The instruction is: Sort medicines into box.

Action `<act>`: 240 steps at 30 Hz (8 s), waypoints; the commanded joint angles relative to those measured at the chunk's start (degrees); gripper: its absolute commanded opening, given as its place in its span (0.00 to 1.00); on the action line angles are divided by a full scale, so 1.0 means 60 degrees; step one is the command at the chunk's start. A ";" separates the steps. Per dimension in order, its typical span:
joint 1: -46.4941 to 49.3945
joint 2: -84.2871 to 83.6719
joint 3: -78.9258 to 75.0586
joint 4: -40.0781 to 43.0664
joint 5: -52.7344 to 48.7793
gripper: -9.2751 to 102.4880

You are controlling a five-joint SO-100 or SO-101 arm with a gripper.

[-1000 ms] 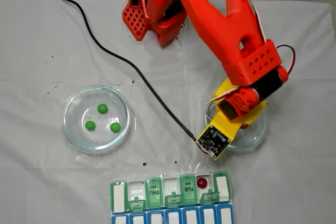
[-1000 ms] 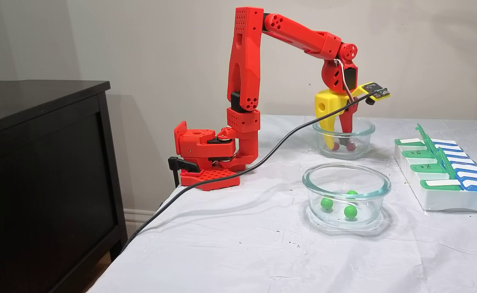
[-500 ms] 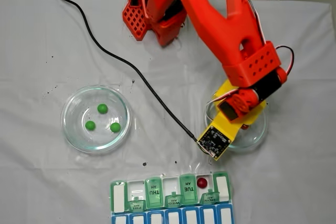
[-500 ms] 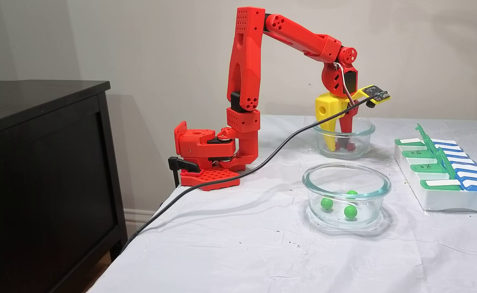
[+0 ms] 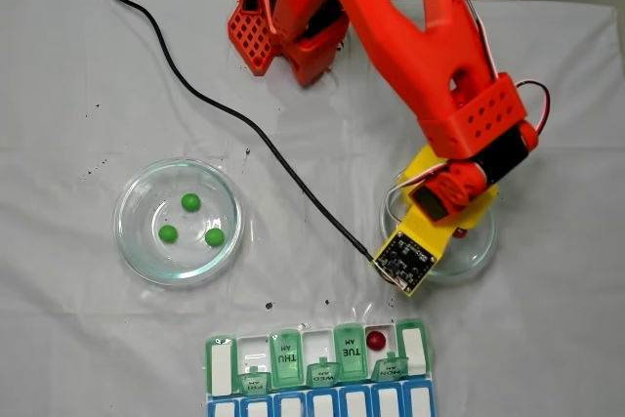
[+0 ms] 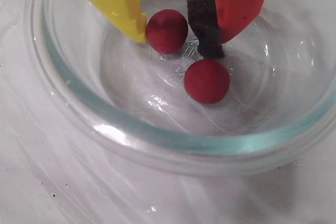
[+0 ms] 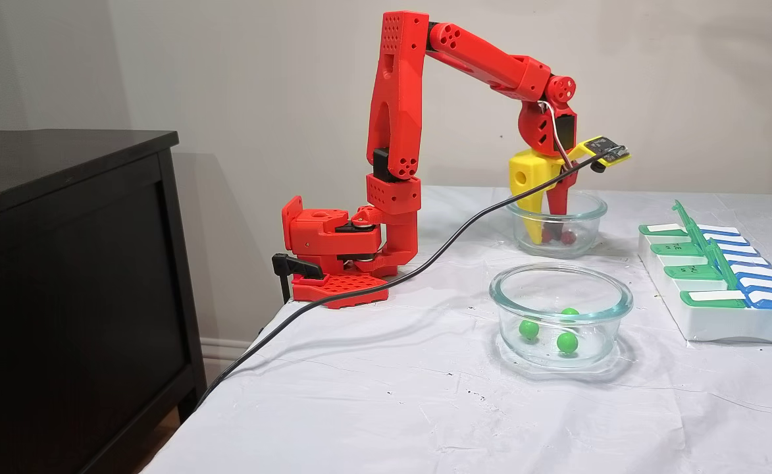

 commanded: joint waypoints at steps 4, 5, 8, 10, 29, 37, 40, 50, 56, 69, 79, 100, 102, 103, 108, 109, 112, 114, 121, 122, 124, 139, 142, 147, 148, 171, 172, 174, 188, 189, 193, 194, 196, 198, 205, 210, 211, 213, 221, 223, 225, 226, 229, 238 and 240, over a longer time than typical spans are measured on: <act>-0.0220 0.0337 -0.0015 0.0000 0.0059 0.22; -0.0220 0.0308 -0.0015 -0.0029 0.0059 0.21; -0.0190 0.0249 0.0015 -0.0132 0.0029 0.15; -0.0176 0.0249 0.0029 -0.0117 -0.0029 0.12; 0.1538 0.3823 -0.1948 0.0806 0.1377 0.08; 0.3149 0.4336 -0.1875 -0.0586 0.1582 0.08; 0.3589 0.3882 -0.2183 -0.0352 0.1230 0.08; 0.5640 0.2212 -0.2490 -0.1157 -0.0044 0.08; 0.6138 0.1348 -0.3018 -0.1143 -0.0352 0.08; 0.5815 -0.0322 -0.4175 -0.1289 -0.0293 0.08; 0.5522 0.0469 -0.2944 -0.2974 -0.0337 0.08; 0.5420 0.0044 -0.3545 -0.2021 -0.0352 0.22; 0.5435 0.0044 -0.3545 -0.2080 -0.0322 0.21; 0.5464 0.0044 -0.3545 -0.2139 -0.0322 0.21; 0.5566 -0.0088 -0.3633 -0.2300 -0.0322 0.24; 0.5581 -0.0088 -0.3647 -0.2271 -0.0322 0.25; 0.5566 0.0146 -0.3662 -0.2080 -0.0337 0.25; 0.5508 0.0527 -0.3633 -0.1890 -0.0352 0.27; 0.4600 0.2314 -0.3457 -0.0205 -0.0293 0.23; 0.4468 0.2476 -0.3442 -0.0088 -0.0293 0.21; 0.4058 0.3003 -0.3354 0.0161 -0.0264 0.13; 0.1143 0.4497 -0.0483 0.0234 -0.3062 0.08; 0.1040 0.4365 -0.0146 0.0073 -0.3457 0.12; 0.0996 0.3779 0.0073 0.0117 -0.3721 0.18; 0.0996 0.3721 0.0190 0.0015 -0.3765 0.18; 0.0952 0.2300 0.0835 -0.1318 -0.3911 0.30; 0.0967 0.2285 0.0820 -0.1318 -0.3940 0.30; 0.0967 0.2212 0.0806 -0.1333 -0.4014 0.30; 0.1304 0.1172 0.0146 -0.1494 -0.4438 0.31; 0.1304 0.1099 0.0132 -0.1479 -0.4541 0.30; 0.1406 0.0923 0.0088 -0.1670 -0.4790 0.30; 0.1465 0.0923 0.0029 -0.1714 -0.4863 0.29; 0.1553 0.0894 -0.0103 -0.1699 -0.4966 0.29; 0.1582 0.0879 -0.0088 -0.1846 -0.5039 0.28; 0.1626 0.0835 -0.0015 -0.2168 -0.5171 0.27; 0.1670 0.0850 0.0000 -0.2300 -0.5332 0.26; 0.1699 0.0850 0.0029 -0.2388 -0.5303 0.26; 0.1743 0.0894 0.0059 -0.2563 -0.5317 0.26; 0.1802 0.0776 0.0073 -0.2710 -0.5522 0.24; 0.1772 0.0747 0.0103 -0.2725 -0.5522 0.23; 0.1758 0.0776 0.0220 -0.2871 -0.5566 0.21; 0.1758 0.0835 0.0278 -0.2944 -0.5625 0.20; 0.1787 0.0806 0.0366 -0.3120 -0.5684 0.20; 0.1641 0.0352 0.0352 -0.2959 -0.5757 0.21; 0.1597 0.0249 0.0293 -0.2783 -0.5757 0.21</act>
